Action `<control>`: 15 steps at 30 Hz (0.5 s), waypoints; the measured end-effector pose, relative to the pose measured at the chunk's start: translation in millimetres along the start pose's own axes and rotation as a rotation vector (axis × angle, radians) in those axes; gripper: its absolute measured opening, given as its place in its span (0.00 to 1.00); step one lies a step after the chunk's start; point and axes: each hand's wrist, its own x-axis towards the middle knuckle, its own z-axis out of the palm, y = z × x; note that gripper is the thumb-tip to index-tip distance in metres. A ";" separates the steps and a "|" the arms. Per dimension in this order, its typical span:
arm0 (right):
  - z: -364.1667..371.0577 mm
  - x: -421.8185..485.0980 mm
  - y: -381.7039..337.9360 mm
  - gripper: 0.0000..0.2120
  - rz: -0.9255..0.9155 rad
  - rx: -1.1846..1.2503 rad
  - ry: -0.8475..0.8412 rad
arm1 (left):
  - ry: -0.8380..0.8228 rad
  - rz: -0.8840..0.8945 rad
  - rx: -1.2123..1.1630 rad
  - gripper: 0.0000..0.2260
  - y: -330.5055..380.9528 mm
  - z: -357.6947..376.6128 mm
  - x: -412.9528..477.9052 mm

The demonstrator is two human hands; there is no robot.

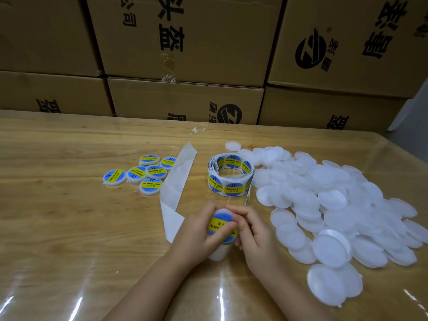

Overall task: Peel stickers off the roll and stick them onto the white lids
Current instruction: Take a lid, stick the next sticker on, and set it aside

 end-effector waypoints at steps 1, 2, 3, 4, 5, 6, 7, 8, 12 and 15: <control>-0.1 0.4 0.4 0.10 0.009 0.007 -0.011 | -0.006 -0.018 -0.009 0.07 -0.6 0.8 -0.5; -0.1 0.9 0.5 0.10 0.022 0.016 -0.024 | -0.010 -0.039 -0.021 0.08 -1.0 1.8 -0.7; 0.0 1.3 0.4 0.10 0.037 0.018 -0.037 | -0.009 -0.064 -0.033 0.09 -1.3 2.8 -0.4; 0.6 1.3 0.4 0.11 0.050 0.013 -0.053 | 0.000 -0.096 -0.047 0.10 -1.8 3.6 0.2; 1.4 0.9 0.8 0.13 0.059 0.004 -0.070 | 0.014 -0.130 -0.068 0.10 -2.6 3.9 1.0; 2.4 0.4 2.0 0.16 0.063 -0.002 -0.088 | 0.028 -0.161 -0.090 0.10 -3.8 4.1 2.0; 3.3 -0.2 3.7 0.20 0.068 -0.003 -0.107 | 0.039 -0.186 -0.108 0.10 -5.1 4.2 2.9; 4.0 -0.3 4.9 0.23 0.076 0.004 -0.120 | 0.046 -0.203 -0.120 0.11 -5.9 4.3 3.5; 3.4 3.1 4.5 0.27 0.100 0.035 -0.113 | 0.060 -0.217 -0.131 0.10 -6.5 4.6 3.5; 3.3 4.2 4.7 0.22 0.095 0.054 -0.099 | 0.053 -0.205 -0.120 0.10 -6.8 4.9 3.3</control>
